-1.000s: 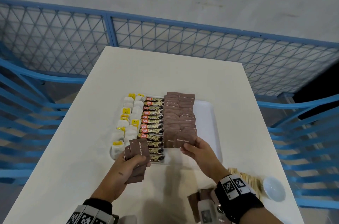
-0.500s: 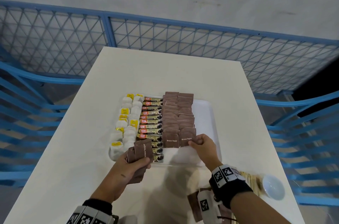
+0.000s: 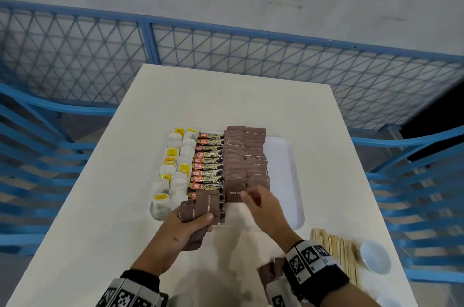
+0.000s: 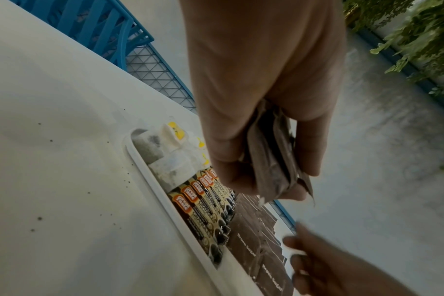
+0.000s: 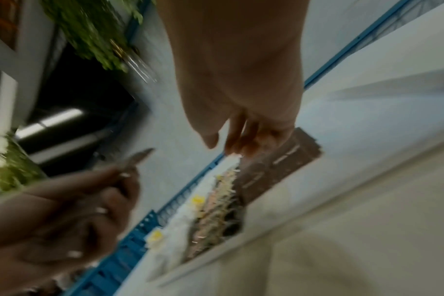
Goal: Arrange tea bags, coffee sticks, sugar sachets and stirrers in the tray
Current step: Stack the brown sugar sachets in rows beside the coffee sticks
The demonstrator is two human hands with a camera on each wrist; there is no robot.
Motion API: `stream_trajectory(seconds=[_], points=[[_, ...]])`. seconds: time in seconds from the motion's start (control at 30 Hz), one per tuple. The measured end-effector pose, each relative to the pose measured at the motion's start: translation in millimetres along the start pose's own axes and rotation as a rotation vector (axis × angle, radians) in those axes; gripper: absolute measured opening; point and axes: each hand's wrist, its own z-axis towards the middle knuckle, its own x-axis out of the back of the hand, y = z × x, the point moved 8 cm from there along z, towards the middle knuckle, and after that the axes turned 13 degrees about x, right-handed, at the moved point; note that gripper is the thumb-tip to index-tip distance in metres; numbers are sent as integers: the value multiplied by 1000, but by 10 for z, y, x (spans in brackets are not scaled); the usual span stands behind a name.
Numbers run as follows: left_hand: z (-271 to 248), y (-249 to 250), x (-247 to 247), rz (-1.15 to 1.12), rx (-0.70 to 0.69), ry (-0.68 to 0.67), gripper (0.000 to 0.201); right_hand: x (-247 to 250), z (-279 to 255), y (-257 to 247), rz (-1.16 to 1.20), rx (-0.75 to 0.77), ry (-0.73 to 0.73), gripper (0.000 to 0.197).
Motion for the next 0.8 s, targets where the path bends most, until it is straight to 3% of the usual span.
stream_trajectory(seconds=[0.1,0.2,0.43,0.5,0.57,0.7,0.8], points=[[-11,0,-16,6,-8,-11,22,-274,-116,-280,245,0,-239,35],[-28,14,-7,30,-12,0,18,-420,-203,-495,406,25,-345,19],[-60,19,65,0,-23,26,11,-482,-215,-553,614,-17,-341,10],[-64,45,109,-2,-42,50,13,-502,-241,-566,672,-39,-367,20],[-66,71,147,1,-63,69,12,-504,-250,-573,651,-36,-386,22],[-50,65,170,8,-62,52,10,-419,-184,-511,486,49,-306,4],[-30,-13,202,-76,2,62,12,-419,-196,-344,508,-19,-254,7]])
